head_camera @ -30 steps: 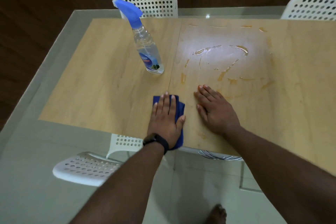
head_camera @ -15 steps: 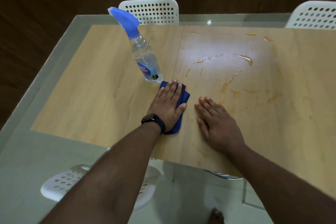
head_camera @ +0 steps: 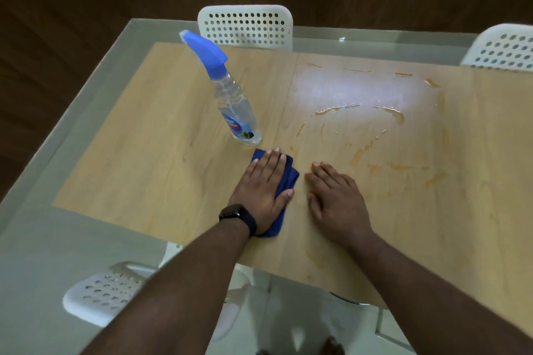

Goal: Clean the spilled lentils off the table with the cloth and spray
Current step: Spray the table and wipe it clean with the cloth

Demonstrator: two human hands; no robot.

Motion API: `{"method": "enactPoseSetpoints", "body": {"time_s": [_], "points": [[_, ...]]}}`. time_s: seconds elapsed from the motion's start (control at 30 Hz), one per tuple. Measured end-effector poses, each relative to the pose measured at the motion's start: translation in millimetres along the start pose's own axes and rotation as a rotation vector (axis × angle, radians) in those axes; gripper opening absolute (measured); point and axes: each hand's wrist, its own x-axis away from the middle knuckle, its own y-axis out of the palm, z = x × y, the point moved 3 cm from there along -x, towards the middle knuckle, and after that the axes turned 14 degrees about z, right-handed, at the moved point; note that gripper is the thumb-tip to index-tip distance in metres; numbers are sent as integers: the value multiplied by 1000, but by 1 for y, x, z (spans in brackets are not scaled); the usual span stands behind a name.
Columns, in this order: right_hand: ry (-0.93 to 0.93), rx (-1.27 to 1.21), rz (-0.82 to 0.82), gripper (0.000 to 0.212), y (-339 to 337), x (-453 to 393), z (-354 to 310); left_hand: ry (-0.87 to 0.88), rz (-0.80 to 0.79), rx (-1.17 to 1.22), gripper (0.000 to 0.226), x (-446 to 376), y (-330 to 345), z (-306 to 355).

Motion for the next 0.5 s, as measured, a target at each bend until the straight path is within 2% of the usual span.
{"method": "enactPoseSetpoints", "body": {"time_s": [0.17,0.4,0.5], "points": [[23,-17,65,51,19,-49,-3,11,25,17,77,-18,3,-6],[35,60,32,55,19,-46,-7,7,-9,59,79,-15,-3,-5],[36,58,25,56,17,-49,-9,-10,3,183,76,-18,-8,-9]]}}
